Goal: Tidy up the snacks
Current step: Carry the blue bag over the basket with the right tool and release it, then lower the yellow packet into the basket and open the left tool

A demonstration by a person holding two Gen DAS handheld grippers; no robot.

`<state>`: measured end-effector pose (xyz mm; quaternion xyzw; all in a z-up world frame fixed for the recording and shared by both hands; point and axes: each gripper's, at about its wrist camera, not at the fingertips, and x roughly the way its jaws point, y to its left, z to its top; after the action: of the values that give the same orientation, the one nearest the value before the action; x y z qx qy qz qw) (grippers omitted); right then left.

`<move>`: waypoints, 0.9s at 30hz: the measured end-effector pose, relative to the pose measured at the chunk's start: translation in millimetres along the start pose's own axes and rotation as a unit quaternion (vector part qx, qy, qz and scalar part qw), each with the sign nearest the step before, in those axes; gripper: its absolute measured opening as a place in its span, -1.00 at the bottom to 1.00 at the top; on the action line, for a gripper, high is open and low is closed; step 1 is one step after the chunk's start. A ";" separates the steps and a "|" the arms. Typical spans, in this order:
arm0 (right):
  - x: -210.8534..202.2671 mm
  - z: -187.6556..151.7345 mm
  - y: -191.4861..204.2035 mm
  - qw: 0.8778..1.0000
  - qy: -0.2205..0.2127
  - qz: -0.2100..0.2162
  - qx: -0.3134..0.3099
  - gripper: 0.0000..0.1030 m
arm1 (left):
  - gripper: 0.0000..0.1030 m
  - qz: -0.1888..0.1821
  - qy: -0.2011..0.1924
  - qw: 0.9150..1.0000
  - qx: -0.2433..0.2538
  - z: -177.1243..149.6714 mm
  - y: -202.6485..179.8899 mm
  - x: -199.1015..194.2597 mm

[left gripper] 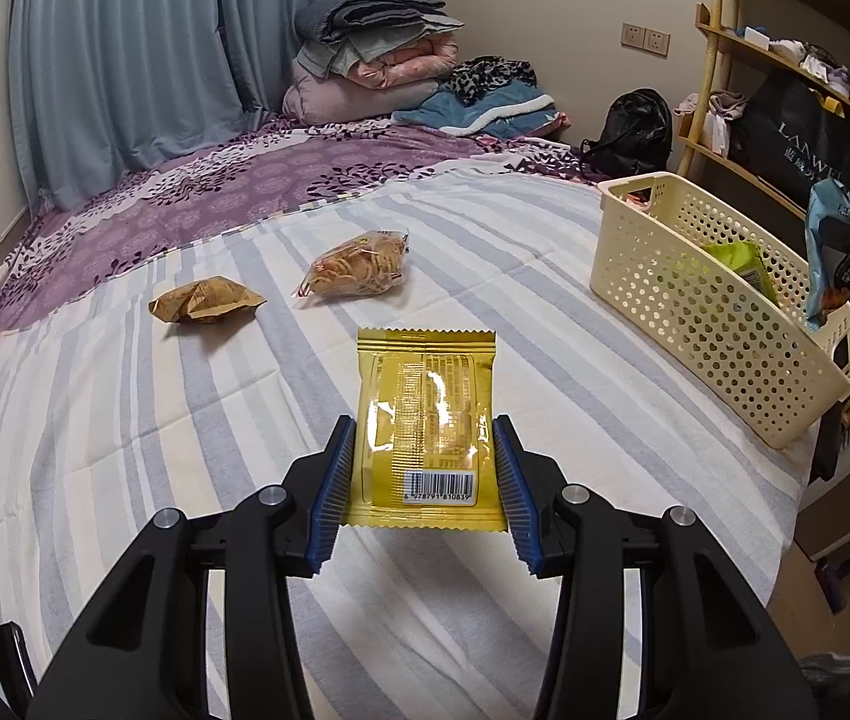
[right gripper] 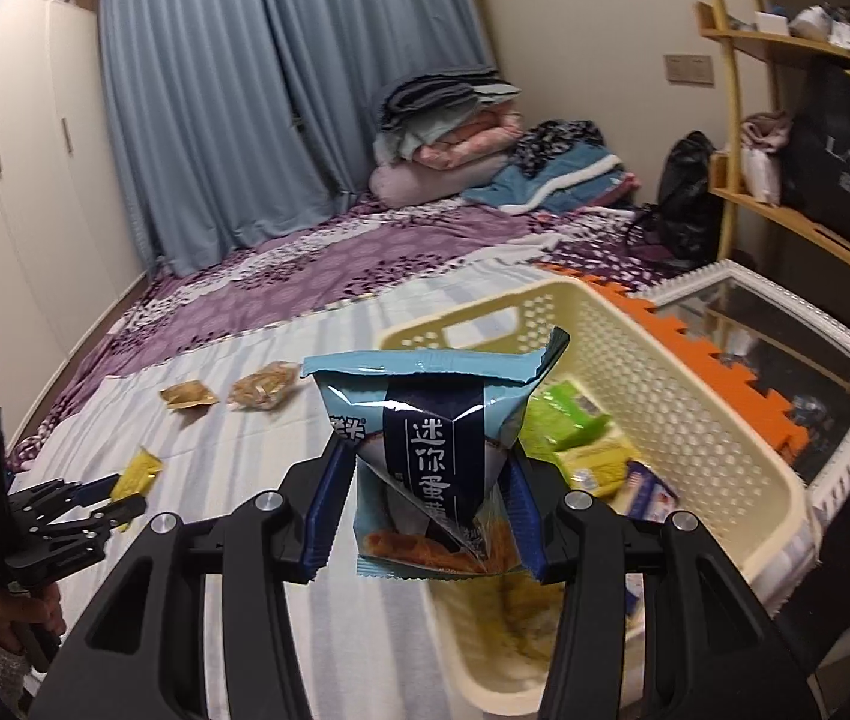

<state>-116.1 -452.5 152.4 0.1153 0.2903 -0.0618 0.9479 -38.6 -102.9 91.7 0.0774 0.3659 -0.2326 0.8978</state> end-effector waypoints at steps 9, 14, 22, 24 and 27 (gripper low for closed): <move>19.2 -9.9 -28.0 0.998 0.035 -0.041 0.021 -0.08 | -0.09 -0.006 0.002 1.000 0.011 3.2 -10.4 2.7; 33.0 -17.8 -35.8 0.996 0.061 -0.049 0.034 -0.08 | -0.09 -0.006 0.002 1.000 0.011 3.7 -10.9 3.0; 30.1 -19.3 -45.0 0.996 0.052 -0.052 0.055 0.26 | -0.09 -0.009 0.003 1.000 0.017 6.2 -16.7 4.2; 24.9 -17.0 -45.2 0.996 0.040 -0.053 0.054 0.30 | -0.09 -0.011 0.002 1.000 0.019 6.9 -18.2 3.8; 19.5 -15.4 -45.2 0.997 0.030 -0.058 0.049 0.30 | -0.09 -0.015 0.000 1.000 0.024 10.3 -21.7 3.1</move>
<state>-116.6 -493.2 120.8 0.1461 0.3211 -0.1269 0.9271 -40.6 -126.3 97.6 0.0937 0.3610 -0.2545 0.8923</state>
